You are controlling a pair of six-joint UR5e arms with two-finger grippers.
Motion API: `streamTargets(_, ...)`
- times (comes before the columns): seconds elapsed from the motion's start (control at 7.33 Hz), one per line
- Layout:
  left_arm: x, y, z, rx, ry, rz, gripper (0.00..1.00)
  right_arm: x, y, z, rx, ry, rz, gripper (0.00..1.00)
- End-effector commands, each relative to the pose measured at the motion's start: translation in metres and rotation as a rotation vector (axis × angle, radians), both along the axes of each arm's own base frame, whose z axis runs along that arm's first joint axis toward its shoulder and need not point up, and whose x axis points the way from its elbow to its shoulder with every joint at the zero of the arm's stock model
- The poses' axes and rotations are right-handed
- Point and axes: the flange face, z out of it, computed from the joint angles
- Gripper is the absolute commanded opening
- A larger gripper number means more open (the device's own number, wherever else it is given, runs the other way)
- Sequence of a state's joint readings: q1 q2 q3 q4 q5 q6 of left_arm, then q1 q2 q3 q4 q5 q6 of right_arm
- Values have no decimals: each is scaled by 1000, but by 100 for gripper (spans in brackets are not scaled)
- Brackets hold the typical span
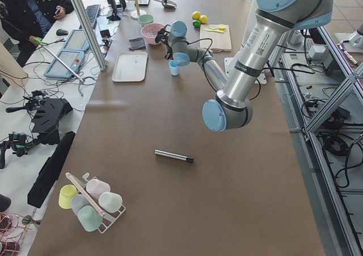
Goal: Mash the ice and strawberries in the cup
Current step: 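Carry the strawberry with the left gripper over the white cup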
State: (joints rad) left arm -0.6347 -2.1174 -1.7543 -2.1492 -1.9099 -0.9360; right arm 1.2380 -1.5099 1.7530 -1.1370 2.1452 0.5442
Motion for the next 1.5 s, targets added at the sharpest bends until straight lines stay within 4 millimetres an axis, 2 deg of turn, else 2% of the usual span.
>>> streamTargets(0.0,41,27,-1,24,9,-45,0,1,2,-9,10,-11,2,100)
streamTargets(0.14,49,30,-2,23,6,-36,0,2,4,-17,24,-16,2,100)
streamTargets(0.41,54,28,2,23,0,-34,0,1,3,-18,24,-17,1,100)
streamTargets(0.68,62,18,5,36,11,-62,0,0,1,-20,28,-17,0,100)
streamTargets(0.82,67,14,14,40,14,-71,0,0,3,-20,27,-20,-3,100)
streamTargets(0.95,71,11,8,32,25,-97,0,0,4,-21,27,-21,-4,100)
streamTargets(1.09,71,10,11,21,24,-105,7,1,5,-18,23,-21,-3,100)
streamTargets(1.23,73,12,7,21,31,-103,76,0,4,-19,24,-21,-3,100)
streamTargets(1.36,73,12,10,19,23,-103,97,0,4,-19,26,-22,-3,100)
